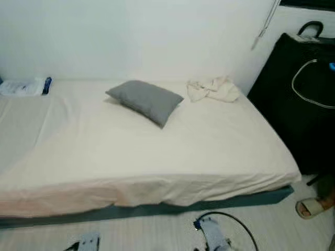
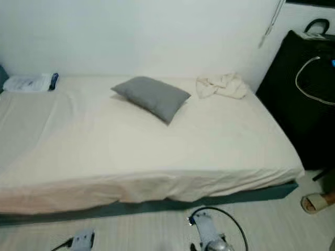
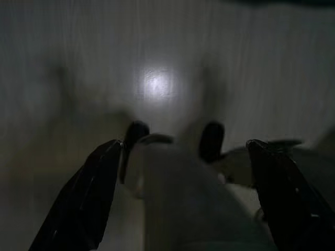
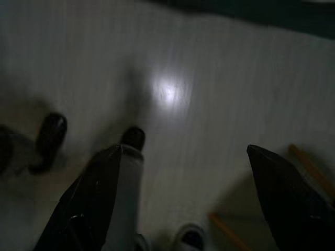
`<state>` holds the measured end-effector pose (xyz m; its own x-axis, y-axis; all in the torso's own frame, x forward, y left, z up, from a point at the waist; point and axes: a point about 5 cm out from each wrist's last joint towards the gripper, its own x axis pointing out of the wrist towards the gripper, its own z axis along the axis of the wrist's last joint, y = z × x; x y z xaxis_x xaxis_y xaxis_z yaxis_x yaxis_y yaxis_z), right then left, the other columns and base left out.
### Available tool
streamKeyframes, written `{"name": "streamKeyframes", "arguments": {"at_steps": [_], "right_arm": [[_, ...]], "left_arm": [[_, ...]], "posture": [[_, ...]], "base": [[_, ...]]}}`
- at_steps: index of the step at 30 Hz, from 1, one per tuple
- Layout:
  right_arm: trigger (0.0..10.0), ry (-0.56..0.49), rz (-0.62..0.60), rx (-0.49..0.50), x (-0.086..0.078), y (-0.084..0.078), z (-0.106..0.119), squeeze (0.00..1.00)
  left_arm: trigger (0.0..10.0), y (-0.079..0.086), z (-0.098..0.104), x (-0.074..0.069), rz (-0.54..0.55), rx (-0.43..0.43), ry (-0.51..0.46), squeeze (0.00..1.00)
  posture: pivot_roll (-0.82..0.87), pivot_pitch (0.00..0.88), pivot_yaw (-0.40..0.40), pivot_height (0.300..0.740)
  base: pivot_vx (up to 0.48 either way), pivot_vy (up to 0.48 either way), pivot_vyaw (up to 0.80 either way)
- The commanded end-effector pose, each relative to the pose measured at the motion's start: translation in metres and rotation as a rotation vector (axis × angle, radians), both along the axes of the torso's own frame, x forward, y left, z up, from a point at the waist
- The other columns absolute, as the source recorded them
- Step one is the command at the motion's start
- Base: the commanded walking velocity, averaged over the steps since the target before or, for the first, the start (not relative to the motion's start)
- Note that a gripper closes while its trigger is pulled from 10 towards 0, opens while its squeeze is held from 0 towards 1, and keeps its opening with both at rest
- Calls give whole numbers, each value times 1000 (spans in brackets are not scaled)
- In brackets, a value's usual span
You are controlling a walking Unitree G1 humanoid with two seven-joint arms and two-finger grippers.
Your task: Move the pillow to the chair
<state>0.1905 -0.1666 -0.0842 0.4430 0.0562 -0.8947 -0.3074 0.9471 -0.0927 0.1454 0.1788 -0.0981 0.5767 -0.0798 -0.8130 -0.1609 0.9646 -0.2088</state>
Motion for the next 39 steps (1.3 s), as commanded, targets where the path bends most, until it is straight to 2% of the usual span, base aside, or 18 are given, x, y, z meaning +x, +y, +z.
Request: {"name": "streamKeyframes", "arguments": {"at_steps": [1, 33, 39], "right_arm": [[10000, 2, 2, -3, 2, 0, 1, 0], [10000, -5, -24, 46, 1, 0, 1, 0], [10000, -6, 21, 37, 2, 1, 1, 0]], "left_arm": [[10000, -2, -2, -6, -4, -8, 15, 0], [10000, -3, -3, -7, 7, -21, 20, 0], [10000, -3, -3, -8, 13, -23, 21, 0]], "posture": [[46, 17, -94, 740], [42, 28, -86, 740], [39, 29, -84, 740]], "base": [[281, 0, 0], [271, 0, 0], [0, 0, 781]]}}
